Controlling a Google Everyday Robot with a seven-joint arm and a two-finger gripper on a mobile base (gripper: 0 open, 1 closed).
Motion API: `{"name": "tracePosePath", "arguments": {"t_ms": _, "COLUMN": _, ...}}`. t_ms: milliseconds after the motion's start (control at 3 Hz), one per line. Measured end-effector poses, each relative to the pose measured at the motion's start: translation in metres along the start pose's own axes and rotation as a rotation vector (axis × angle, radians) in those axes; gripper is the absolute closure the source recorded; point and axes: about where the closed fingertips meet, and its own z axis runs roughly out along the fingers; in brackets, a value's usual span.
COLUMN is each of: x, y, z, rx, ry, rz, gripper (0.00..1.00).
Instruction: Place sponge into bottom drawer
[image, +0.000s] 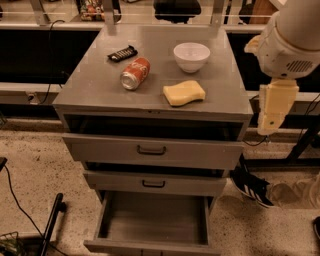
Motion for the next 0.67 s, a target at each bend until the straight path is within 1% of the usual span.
{"name": "tracePosePath", "arguments": {"t_ms": 333, "x": -0.024, "y": -0.032, "z": 0.02, "rx": 0.012, "ry": 0.047, "rz": -0.171, "gripper": 0.0}}
{"name": "tracePosePath", "arguments": {"t_ms": 667, "x": -0.046, "y": -0.061, "z": 0.045, "rx": -0.039, "ry": 0.024, "rz": -0.27, "gripper": 0.0}}
